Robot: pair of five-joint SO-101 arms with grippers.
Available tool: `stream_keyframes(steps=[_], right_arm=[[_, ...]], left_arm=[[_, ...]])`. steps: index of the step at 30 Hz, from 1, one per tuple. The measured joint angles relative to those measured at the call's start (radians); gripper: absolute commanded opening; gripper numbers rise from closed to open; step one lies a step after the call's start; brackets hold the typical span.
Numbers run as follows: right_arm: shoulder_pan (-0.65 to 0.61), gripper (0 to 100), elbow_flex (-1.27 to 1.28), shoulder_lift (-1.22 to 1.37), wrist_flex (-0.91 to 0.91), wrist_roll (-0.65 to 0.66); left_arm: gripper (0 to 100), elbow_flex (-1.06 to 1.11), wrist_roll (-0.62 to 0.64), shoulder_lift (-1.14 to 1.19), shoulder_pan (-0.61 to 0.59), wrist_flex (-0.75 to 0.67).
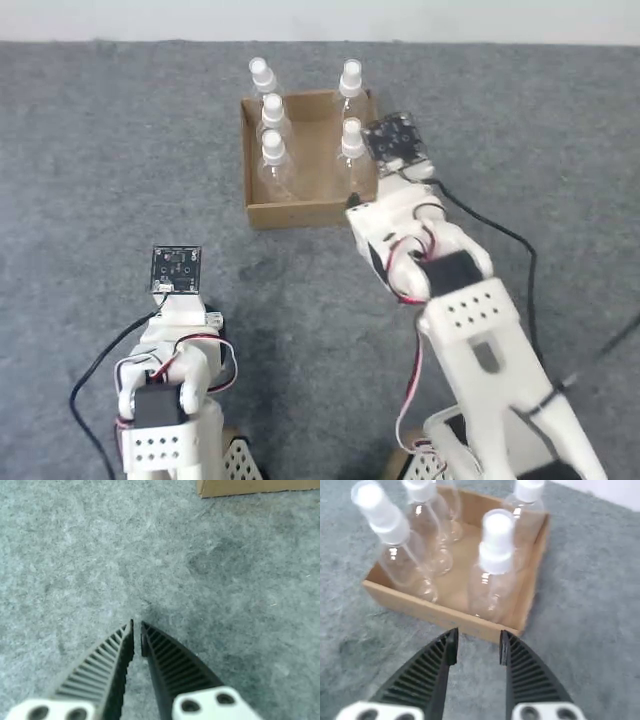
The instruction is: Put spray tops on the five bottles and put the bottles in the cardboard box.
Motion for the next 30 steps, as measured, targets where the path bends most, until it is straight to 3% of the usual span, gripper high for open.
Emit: stream_keyframes(steps=[4, 14, 30], right_arm=[[0.074, 0.3, 0.078, -0.095, 0.000, 0.005], [0.097, 0.6, 0.232, -0.358, 0.012, 0.081], [0.100, 0.6, 0.305, -0.730, 0.235, 0.081]], left_arm=[[2, 0.000, 0.000, 0.000, 0.000, 0.000], [2, 0.000, 0.000, 0.000, 0.000, 0.000], [2, 0.000, 0.000, 0.000, 0.000, 0.000]])
